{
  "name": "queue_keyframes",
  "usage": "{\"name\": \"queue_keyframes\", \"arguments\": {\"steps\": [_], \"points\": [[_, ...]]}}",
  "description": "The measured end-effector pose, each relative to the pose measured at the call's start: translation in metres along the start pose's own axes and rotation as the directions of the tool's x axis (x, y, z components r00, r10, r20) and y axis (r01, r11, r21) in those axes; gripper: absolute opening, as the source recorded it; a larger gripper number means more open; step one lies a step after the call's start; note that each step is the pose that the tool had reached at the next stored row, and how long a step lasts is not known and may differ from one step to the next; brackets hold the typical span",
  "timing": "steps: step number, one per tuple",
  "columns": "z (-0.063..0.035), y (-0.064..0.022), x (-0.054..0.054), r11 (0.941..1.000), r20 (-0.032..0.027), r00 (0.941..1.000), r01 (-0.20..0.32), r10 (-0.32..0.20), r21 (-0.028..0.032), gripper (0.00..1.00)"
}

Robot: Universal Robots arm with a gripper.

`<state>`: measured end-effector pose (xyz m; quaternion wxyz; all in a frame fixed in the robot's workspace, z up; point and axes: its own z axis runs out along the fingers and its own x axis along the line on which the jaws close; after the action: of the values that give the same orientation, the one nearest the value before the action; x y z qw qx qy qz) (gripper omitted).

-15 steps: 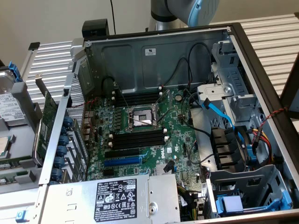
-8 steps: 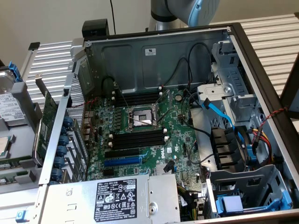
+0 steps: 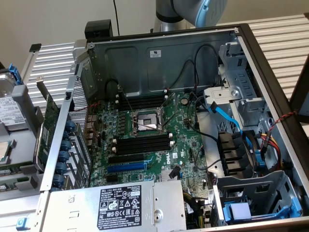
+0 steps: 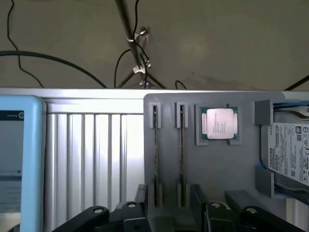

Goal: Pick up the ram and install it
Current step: 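Pick up the ram and move it above insertion slot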

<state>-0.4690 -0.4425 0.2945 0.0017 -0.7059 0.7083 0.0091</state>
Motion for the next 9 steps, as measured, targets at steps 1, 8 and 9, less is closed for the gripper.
{"name": "queue_keyframes", "arguments": {"steps": [1, 8, 9], "points": [[0.0018, -0.0001, 0.0, 1.0, -0.0001, 1.0, 0.0, 0.0, 0.0, 0.48], [0.0146, -0.0006, 0.001, 1.0, 0.0, 1.0, 0.0, 0.0, 0.0, 0.48], [0.0164, -0.001, 0.001, 1.0, 0.0, 1.0, 0.0, 0.0, 0.0, 0.48]]}}
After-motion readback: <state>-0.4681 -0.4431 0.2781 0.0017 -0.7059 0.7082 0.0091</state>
